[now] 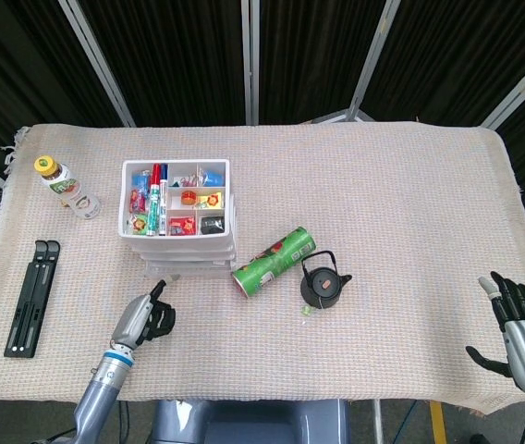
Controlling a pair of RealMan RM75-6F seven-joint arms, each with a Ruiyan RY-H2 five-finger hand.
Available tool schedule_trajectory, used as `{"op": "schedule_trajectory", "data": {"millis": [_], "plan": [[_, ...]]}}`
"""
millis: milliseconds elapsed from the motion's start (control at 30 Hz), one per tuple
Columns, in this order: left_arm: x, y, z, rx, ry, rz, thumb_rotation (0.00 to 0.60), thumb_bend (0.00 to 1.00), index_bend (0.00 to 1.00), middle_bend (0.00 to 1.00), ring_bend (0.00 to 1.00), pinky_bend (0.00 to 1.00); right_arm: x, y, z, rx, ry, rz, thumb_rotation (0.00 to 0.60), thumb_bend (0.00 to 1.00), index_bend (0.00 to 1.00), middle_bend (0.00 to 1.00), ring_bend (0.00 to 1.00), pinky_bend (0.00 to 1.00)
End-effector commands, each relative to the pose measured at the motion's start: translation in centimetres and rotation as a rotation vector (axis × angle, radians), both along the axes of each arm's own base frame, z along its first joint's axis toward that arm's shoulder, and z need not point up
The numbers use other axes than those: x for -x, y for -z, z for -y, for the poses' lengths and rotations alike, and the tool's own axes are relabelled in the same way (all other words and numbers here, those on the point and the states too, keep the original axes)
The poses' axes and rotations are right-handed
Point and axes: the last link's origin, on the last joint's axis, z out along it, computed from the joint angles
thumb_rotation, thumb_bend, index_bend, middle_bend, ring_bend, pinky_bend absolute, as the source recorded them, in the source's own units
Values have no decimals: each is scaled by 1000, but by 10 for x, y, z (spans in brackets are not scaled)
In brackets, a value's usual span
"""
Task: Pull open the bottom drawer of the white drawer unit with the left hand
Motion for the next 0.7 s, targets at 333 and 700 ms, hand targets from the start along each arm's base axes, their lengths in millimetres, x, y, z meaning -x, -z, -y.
{"op": "schedule_trajectory", "data": {"millis": [333,700], "plan": [[-9,-16,-18,-33,10,-371,600,657,92,828,872,695,0,0,0,-1,1,0,600,67,0,0,0,0],[-4,-16,-30,53,-57,-462,600,657,161,828,871,695,1,0,0,-4,5,3,600,68,0,0,0,0]]}}
